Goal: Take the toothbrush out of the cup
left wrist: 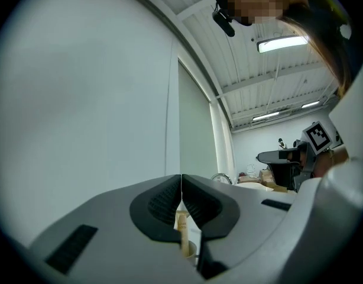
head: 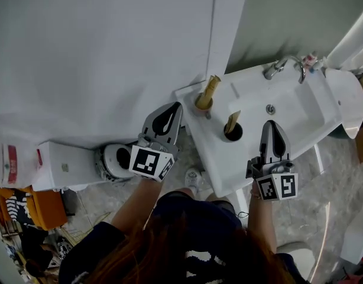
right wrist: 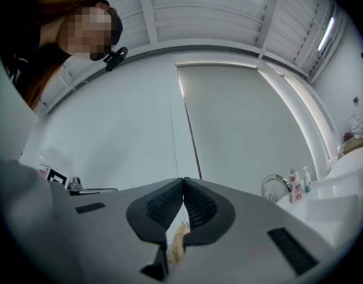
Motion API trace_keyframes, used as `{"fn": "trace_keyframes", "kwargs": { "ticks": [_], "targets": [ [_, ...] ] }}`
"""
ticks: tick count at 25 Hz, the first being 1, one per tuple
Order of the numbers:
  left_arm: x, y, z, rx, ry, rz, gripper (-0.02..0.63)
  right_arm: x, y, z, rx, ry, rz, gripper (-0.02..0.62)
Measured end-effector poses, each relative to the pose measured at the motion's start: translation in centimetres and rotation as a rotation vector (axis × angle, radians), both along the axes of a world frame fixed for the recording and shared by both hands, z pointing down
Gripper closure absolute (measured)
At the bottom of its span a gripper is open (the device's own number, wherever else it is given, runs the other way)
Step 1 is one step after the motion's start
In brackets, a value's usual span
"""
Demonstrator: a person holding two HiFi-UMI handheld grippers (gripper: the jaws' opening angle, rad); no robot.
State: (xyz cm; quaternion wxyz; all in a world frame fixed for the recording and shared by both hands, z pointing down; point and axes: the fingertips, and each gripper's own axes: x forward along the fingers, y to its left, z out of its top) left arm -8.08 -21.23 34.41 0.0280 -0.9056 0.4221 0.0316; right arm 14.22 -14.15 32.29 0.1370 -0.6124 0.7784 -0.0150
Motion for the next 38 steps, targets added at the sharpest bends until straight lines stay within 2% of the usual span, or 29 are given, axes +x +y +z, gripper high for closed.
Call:
{"fn": "trace_keyframes", "kwargs": {
  "ticks": [5,9,15,17,19,22,30,33,35,38],
  "targets": [
    [0.8,-2.6,1.4,-0.032,0.001,0.019,0.584,0.6,-2.8,1.2,-0.034,0.021,0.014,0.581],
    [1.0,-3.7,1.9,-0.05,0.004,0.001,0.584,-0.1,-4.7,2.4,-0.071,0.09,-0.028,0.58],
    [1.2,-4.9,2.3,-0.066,0.007,-0.02,0.584,-3.3,-6.2,6.4,-0.19,0.128,-0.159,0.418],
    [1.2,-5.4,2.5,-0.072,0.008,-0.025,0.584,-3.9,-6.5,8.6,-0.249,0.17,-0.172,0.36],
    [1.2,-6.0,2.8,-0.077,0.005,-0.027,0.584,-4.6,-7.0,9.8,-0.267,0.214,-0.174,0.314],
    [1.3,-6.8,3.3,-0.085,-0.001,-0.029,0.584,-5.0,-7.6,11.7,-0.314,0.252,-0.181,0.288],
    [1.5,-8.1,4.4,-0.104,-0.015,-0.032,0.584,-5.2,-9.0,17.1,-0.436,0.305,-0.244,0.287],
    [1.2,-8.4,4.7,-0.11,-0.02,-0.041,0.584,-5.5,-9.3,17.8,-0.456,0.324,-0.255,0.327],
    [1.0,-8.6,4.8,-0.112,-0.021,-0.045,0.584,-5.5,-9.4,17.9,-0.46,0.333,-0.256,0.391],
    [1.0,-8.7,4.8,-0.109,-0.022,-0.049,0.584,-5.4,-9.4,17.5,-0.447,0.325,-0.255,0.419]
  ]
}}
